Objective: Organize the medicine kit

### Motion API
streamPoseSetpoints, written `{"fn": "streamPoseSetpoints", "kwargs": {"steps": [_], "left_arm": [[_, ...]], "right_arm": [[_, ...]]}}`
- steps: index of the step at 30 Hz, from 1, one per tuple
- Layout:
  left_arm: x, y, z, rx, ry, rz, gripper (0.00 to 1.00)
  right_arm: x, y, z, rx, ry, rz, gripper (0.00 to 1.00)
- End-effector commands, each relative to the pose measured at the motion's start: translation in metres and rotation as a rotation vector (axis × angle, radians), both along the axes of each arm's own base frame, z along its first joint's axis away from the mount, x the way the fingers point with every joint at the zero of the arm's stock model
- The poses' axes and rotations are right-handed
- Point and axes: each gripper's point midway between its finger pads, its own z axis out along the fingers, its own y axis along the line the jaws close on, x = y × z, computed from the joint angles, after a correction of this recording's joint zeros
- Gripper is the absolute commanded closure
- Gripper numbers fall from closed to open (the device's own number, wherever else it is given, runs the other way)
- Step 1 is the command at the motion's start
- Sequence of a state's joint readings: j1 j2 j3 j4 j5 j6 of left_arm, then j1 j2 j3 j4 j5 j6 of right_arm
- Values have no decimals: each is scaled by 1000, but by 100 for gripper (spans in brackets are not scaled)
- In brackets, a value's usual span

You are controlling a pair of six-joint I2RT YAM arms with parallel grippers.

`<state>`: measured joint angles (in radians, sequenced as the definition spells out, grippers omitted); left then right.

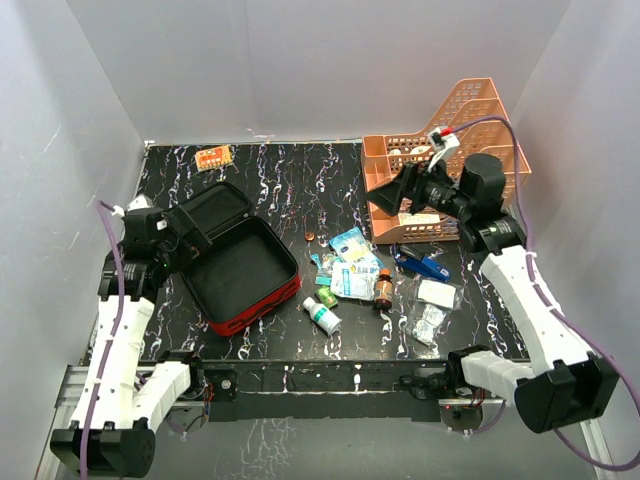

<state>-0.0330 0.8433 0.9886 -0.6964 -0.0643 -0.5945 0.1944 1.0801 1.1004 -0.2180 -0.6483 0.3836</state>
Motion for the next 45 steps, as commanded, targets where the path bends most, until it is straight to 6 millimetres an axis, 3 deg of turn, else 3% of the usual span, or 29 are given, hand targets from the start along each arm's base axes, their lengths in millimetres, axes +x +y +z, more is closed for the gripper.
{"fn": "streamPoseSetpoints", "kwargs": {"steps": [1,11,19,23,29,35,45], "left_arm": [[-32,25,-46,35,208,187,1],[-25,25,-106,25,360,214,1],[-9,17,-130,8,376,137,7],[7,13,-129,8,338,87,19],[30,10,-126,13,286,38,23],[38,6,-124,5,274,12,22],[32,23,-108,83,256,64,13]], "right_arm": [[11,16,-14,-65,7,12,16],[22,57,-86,-224,184,-33,25],[-15,69,-159,-412,333,-25,33],[-50,80,-190,-482,396,38,39],[-94,94,-229,-570,467,117,41],[-112,103,-253,-636,494,160,38],[-139,119,-283,-694,551,285,46]]}}
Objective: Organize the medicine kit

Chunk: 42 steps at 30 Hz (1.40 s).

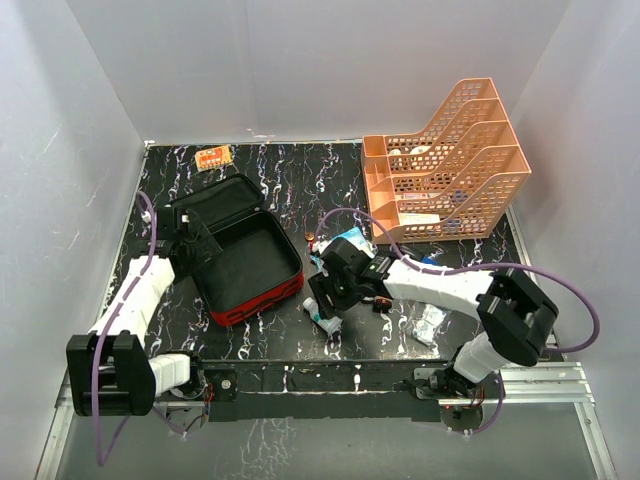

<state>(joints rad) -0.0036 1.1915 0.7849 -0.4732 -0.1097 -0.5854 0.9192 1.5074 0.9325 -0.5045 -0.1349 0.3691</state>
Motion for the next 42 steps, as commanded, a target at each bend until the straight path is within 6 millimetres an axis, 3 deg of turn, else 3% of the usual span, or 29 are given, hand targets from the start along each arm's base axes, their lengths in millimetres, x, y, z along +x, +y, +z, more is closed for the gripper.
{"fn": "streamPoseSetpoints", "kwargs": {"steps": [1,10,16,20,33,36,38,42], "left_arm": [[6,8,28,42,-75,5,13],[0,3,32,28,-88,-23,12],[-5,0,35,18,-100,-41,11],[-11,0,37,18,-95,-44,11],[-31,1,51,23,-137,-40,9],[-35,-2,50,7,-141,-44,10],[-35,-2,50,8,-147,-49,16],[-32,7,58,50,-167,-17,19]], "right_arm": [[-6,13,-6,24,14,41,46],[-15,18,-25,8,52,71,54],[-12,20,-24,12,32,66,69],[1,25,3,66,-51,24,73],[63,26,133,300,-408,-257,73],[74,47,156,361,-427,-251,73],[79,64,171,410,-424,-236,73],[89,108,182,514,-382,-196,73]]}}
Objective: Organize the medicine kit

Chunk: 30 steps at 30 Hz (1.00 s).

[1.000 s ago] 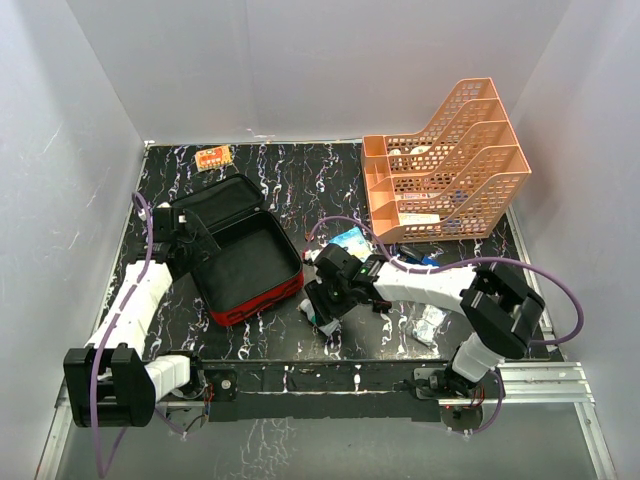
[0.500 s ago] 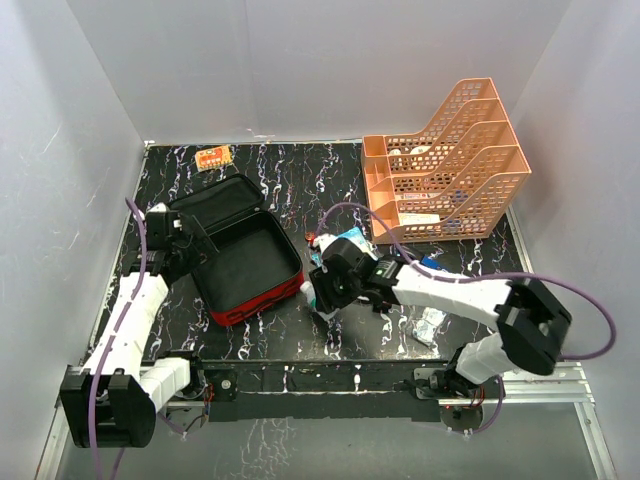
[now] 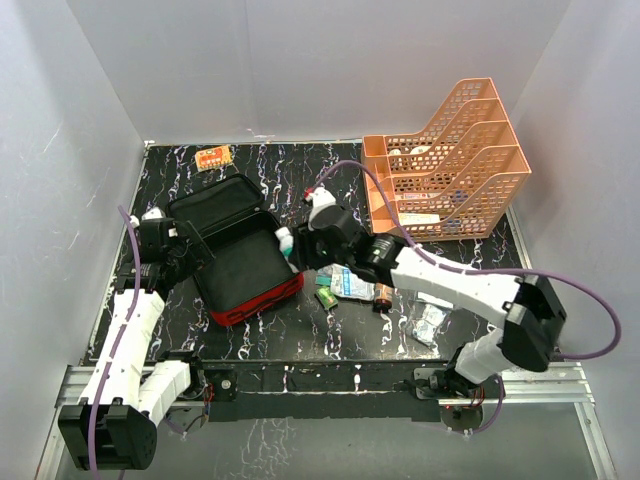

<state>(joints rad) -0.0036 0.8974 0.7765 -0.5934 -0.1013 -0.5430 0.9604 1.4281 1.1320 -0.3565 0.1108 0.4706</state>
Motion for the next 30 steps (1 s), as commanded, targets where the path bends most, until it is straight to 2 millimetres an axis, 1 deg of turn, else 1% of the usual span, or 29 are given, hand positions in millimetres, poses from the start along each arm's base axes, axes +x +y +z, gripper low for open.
{"fn": "streamPoseSetpoints", "kwargs": {"steps": [1,4,7,8,10,13,17,20,22,30], "left_arm": [[-1,8,8,35,-13,29,19],[0,10,13,40,-24,37,19],[-1,10,20,31,-38,55,19],[1,8,25,25,-52,49,19],[7,2,37,8,-85,26,18],[14,-1,55,6,-123,10,17],[17,6,73,43,-146,34,17],[17,11,84,65,-157,45,16],[17,11,90,71,-169,42,16],[20,8,92,60,-167,25,14]], "right_arm": [[23,65,61,256,-65,49,73],[29,94,64,326,-21,67,74],[34,116,50,353,72,57,74],[35,126,33,339,118,62,74],[31,141,15,330,186,77,74],[22,164,-2,331,236,98,74],[5,199,-25,316,299,116,74],[-3,213,-43,302,333,113,74],[-6,215,-55,282,347,112,74],[-35,224,-79,244,406,164,70]]}}
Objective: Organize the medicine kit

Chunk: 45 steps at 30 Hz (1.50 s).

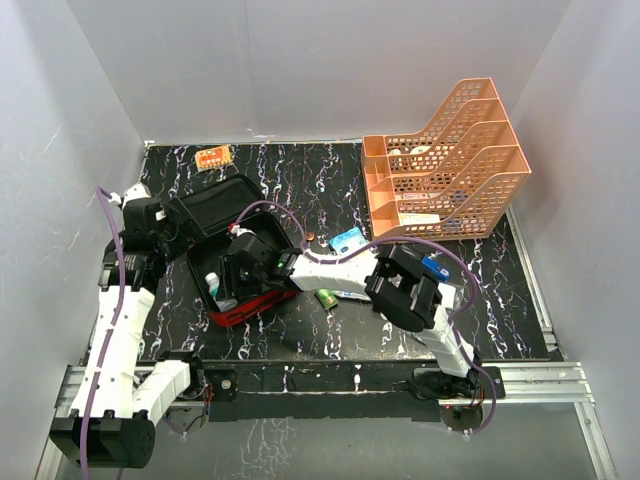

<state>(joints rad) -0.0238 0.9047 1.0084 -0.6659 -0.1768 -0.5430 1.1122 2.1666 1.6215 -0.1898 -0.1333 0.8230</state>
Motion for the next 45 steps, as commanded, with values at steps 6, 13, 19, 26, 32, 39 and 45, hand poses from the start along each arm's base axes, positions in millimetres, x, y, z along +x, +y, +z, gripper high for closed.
{"fn": "streamPoseSetpoints", "kwargs": {"steps": [6,13,19,26,32,39,45], "left_arm": [[5,-1,11,5,-15,-13,14],[9,-1,14,13,-15,-13,14],[10,4,19,40,-19,-5,13],[10,9,26,72,-25,2,13],[9,14,31,97,-29,10,12],[9,19,45,128,-50,15,10],[6,12,65,96,-123,1,8]], "right_arm": [[-1,26,25,87,3,3,64],[1,31,16,60,10,4,60],[0,34,20,65,-4,47,52],[2,34,34,71,-30,55,47],[10,29,42,41,-76,39,44],[25,17,85,72,-163,8,43],[36,-19,129,93,-243,-27,43]]}}
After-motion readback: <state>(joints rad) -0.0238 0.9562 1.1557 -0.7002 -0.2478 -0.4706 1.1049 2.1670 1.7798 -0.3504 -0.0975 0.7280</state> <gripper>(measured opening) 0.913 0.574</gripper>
